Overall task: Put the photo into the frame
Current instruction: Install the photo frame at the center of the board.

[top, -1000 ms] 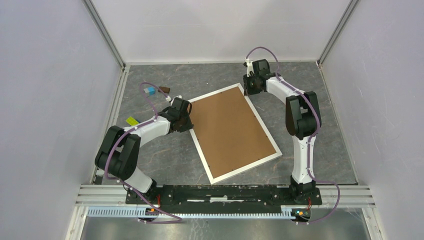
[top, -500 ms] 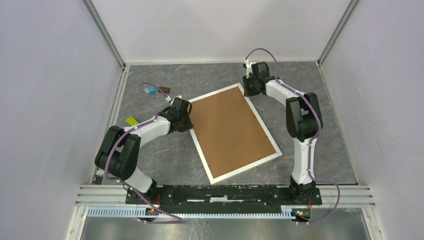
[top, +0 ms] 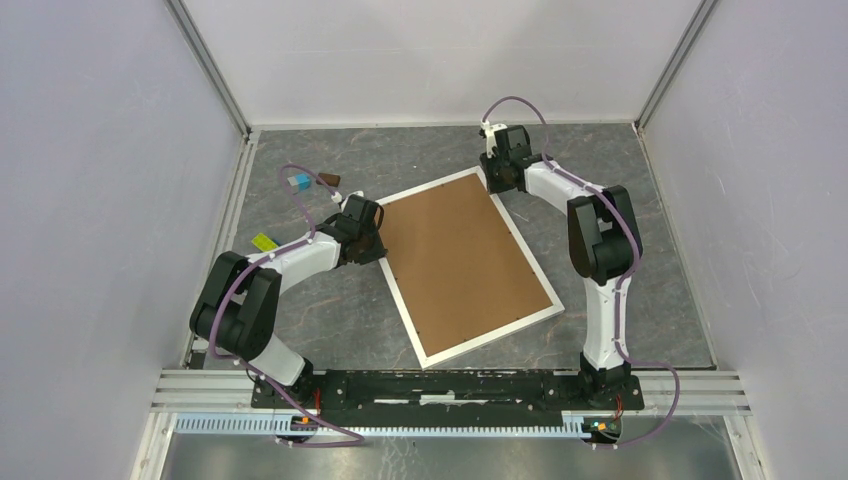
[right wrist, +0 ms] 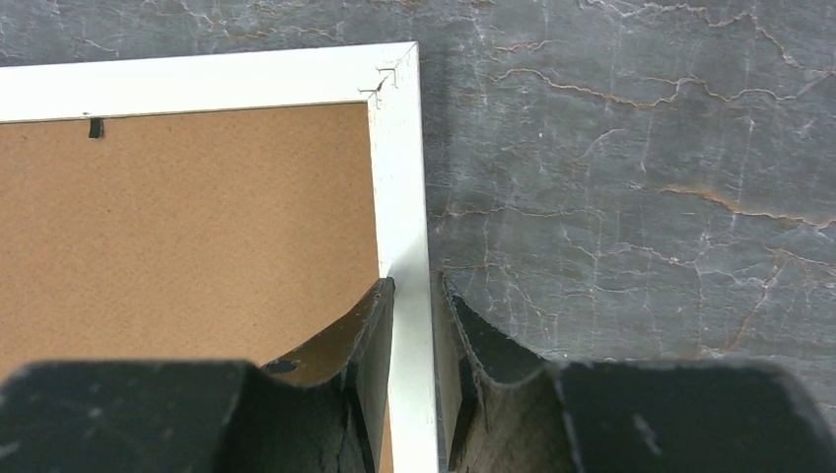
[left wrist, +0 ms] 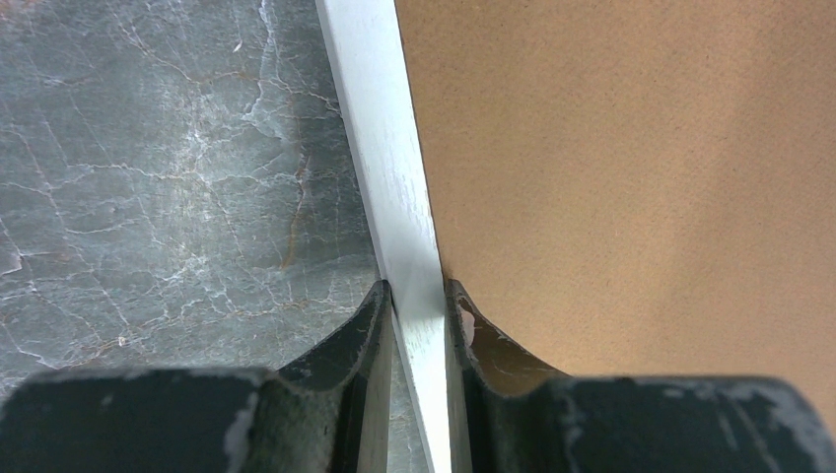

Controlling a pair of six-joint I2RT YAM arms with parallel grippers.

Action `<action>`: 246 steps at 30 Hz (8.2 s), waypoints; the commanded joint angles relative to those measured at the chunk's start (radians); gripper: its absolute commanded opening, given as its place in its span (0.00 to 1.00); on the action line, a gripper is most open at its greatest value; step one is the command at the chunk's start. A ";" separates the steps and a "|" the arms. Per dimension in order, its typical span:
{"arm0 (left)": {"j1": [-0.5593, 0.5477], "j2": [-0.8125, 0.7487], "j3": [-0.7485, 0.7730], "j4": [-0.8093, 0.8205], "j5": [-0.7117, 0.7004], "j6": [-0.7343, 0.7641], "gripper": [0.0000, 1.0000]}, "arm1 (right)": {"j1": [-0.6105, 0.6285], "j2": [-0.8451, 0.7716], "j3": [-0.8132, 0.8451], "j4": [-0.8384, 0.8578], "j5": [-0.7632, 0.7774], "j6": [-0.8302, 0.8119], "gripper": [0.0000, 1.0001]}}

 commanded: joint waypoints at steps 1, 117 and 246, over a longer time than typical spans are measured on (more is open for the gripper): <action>-0.006 0.045 -0.022 -0.004 0.029 0.046 0.02 | 0.069 0.026 -0.058 -0.061 -0.049 0.007 0.29; -0.005 0.044 -0.025 -0.001 0.034 0.048 0.02 | 0.053 0.037 0.243 -0.253 0.041 -0.034 0.46; -0.004 0.046 -0.027 0.006 0.040 0.049 0.02 | 0.206 0.243 0.207 -0.350 0.231 -0.055 0.65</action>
